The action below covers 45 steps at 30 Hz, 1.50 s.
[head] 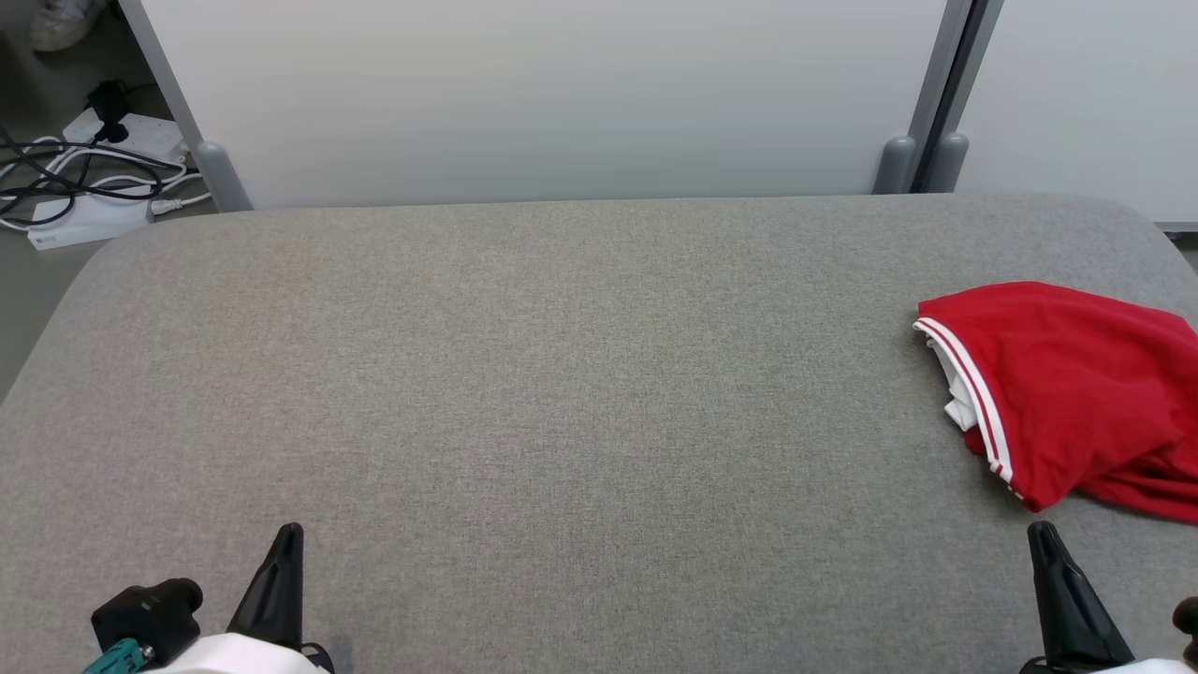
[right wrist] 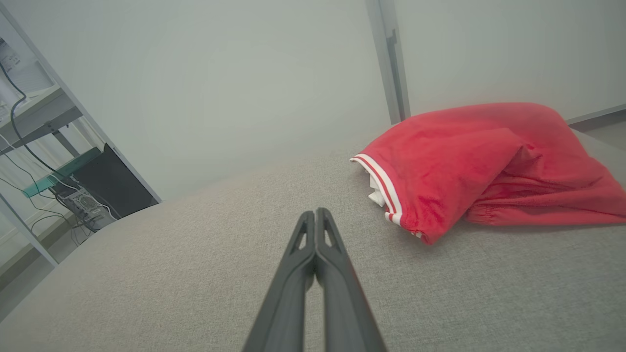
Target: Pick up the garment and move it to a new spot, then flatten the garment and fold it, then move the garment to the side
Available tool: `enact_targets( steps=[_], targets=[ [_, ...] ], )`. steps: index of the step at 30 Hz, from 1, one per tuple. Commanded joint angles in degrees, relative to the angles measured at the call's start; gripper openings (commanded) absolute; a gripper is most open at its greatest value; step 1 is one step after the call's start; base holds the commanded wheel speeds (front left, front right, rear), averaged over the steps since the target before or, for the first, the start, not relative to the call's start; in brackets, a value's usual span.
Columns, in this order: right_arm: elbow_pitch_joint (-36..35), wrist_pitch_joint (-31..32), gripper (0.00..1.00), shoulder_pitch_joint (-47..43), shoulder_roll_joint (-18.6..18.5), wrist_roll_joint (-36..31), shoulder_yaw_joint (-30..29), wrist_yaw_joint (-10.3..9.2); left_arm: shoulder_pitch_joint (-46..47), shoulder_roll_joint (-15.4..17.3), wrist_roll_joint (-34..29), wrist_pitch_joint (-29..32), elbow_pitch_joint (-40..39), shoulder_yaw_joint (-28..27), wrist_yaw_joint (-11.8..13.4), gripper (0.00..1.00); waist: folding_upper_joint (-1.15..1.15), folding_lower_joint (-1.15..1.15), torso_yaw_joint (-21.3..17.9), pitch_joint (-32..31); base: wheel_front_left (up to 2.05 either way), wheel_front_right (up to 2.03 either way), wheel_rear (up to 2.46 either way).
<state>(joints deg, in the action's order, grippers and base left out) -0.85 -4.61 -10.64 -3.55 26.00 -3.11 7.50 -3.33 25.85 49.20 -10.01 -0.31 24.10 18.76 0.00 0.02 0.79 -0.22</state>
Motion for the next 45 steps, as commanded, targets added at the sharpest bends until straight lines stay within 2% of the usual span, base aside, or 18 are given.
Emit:
enact_targets(
  steps=[1, 45],
  targets=[
    [-1.0, 0.1, 0.00, 2.6, -1.0, 1.5, 0.1, 0.00, 2.5, 0.8, 0.8, 0.1, -0.8, -1.9, -0.7, 0.00, 0.00, -0.02, 0.0, 0.0, 0.00, 0.00, 0.00],
    [5.6, 3.7, 0.00, 8.5, -1.2, 29.7, -0.2, -0.01, 5.4, -8.5, 19.3, 6.3, 5.6, -13.1, -11.4, 0.00, 0.00, -0.02, -0.3, 0.2, 0.00, 0.00, 0.00]
  ],
)
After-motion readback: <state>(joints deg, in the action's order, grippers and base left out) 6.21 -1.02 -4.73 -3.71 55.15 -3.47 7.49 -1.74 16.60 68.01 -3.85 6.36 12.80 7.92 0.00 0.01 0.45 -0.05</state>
